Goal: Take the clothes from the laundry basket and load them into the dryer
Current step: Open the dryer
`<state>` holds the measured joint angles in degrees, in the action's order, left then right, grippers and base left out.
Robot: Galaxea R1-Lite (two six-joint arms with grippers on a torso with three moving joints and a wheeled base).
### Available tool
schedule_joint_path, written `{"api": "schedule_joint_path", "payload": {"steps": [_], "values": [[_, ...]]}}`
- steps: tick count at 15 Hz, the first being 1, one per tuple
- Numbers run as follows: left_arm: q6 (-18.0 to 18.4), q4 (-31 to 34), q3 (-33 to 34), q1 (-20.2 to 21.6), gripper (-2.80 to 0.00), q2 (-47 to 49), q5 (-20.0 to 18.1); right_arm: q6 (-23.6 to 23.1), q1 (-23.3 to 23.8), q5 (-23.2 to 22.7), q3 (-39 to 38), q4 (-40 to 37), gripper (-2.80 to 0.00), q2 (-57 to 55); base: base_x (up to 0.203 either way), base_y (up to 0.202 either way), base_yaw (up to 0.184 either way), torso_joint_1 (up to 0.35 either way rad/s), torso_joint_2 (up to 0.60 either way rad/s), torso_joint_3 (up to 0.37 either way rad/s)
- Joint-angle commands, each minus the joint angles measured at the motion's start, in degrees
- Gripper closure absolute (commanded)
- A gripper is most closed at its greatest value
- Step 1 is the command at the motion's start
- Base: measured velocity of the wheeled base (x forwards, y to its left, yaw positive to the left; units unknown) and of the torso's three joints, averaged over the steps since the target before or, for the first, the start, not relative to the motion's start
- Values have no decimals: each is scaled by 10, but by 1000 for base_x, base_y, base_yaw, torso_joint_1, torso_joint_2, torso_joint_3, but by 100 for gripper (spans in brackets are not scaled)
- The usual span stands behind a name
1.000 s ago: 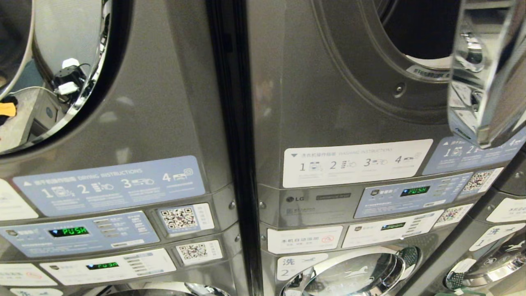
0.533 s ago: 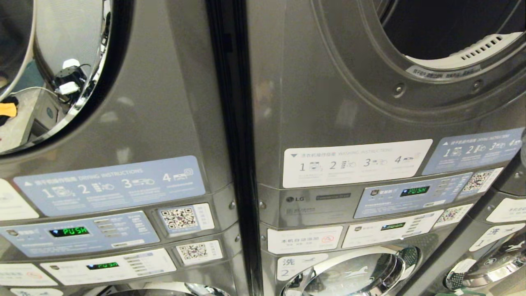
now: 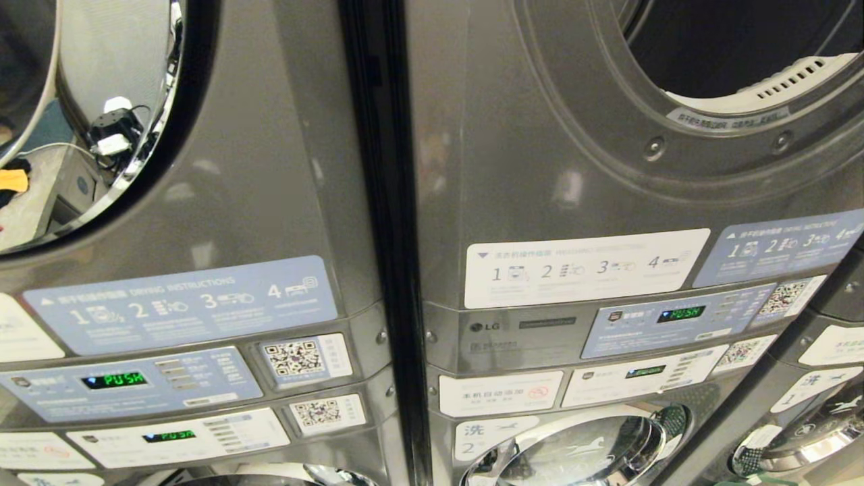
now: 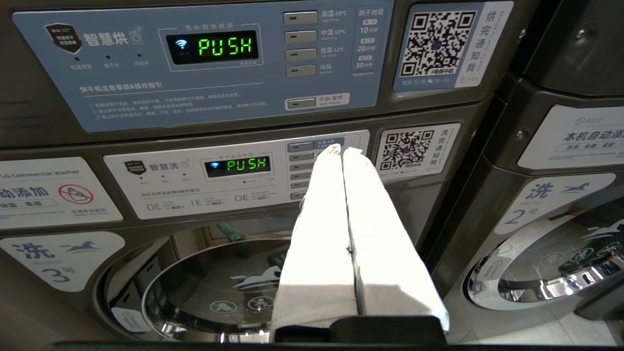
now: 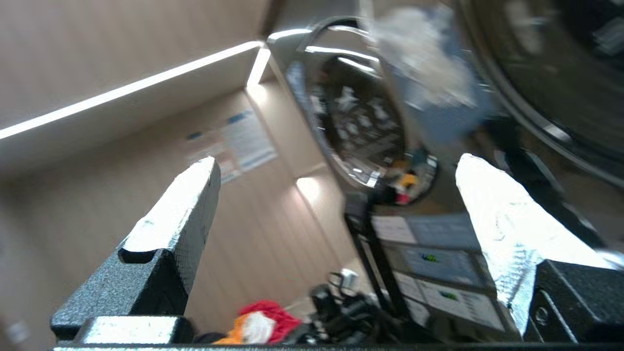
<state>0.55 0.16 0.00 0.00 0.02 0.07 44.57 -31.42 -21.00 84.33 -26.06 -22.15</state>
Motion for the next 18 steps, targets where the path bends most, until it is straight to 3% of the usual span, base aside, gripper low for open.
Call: {"api": "schedule_joint_path", "payload": {"steps": [1, 3, 6, 8, 10, 15, 18], "values": [[0, 0, 0, 0, 0, 0, 0, -18, 6, 20, -65, -9, -280, 56, 0, 0, 0, 0, 0, 0], [0, 0, 0, 0, 0, 0, 0, -39, 9, 15, -114, -16, -280, 62, 0, 0, 0, 0, 0, 0], [0, 0, 0, 0, 0, 1, 0, -59, 9, -140, -150, -17, -280, 62, 0, 0, 0, 0, 0, 0], [0, 0, 0, 0, 0, 0, 0, -64, 9, -208, -197, -17, -280, 62, 0, 0, 0, 0, 0, 0], [0, 0, 0, 0, 0, 0, 0, -88, 9, -228, -258, -14, -280, 62, 0, 0, 0, 0, 0, 0], [0, 0, 0, 0, 0, 1, 0, -291, 9, -238, -442, -13, -280, 62, 0, 0, 0, 0, 0, 0], [0, 0, 0, 0, 0, 0, 0, -362, 9, -236, -484, -15, -280, 62, 0, 0, 0, 0, 0, 0]]}}
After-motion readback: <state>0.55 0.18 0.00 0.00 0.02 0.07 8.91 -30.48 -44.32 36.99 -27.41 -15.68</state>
